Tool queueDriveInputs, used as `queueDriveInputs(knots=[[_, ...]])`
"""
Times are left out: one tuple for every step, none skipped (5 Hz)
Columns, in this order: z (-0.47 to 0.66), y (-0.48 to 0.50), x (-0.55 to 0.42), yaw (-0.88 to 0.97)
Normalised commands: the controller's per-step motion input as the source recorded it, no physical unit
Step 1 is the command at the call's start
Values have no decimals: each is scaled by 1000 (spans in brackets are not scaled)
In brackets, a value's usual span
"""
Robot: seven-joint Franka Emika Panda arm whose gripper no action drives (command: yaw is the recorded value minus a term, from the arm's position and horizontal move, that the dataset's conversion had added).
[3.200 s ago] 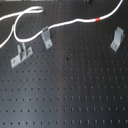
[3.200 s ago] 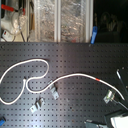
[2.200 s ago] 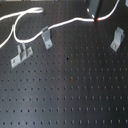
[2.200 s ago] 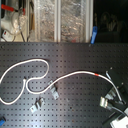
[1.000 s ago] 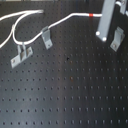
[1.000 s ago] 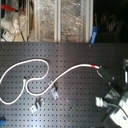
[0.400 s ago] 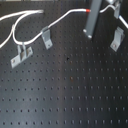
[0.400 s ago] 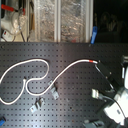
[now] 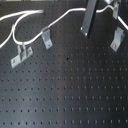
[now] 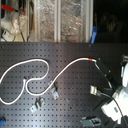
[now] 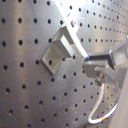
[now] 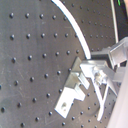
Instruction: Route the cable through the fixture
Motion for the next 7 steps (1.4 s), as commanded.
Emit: queueDriveInputs(knots=[[327, -112, -338, 11], [0, 10, 14, 0], [4, 24, -77, 11], [109, 5, -355, 360], [7, 4, -18, 0], [205, 79, -258, 177], [95, 77, -195, 89]])
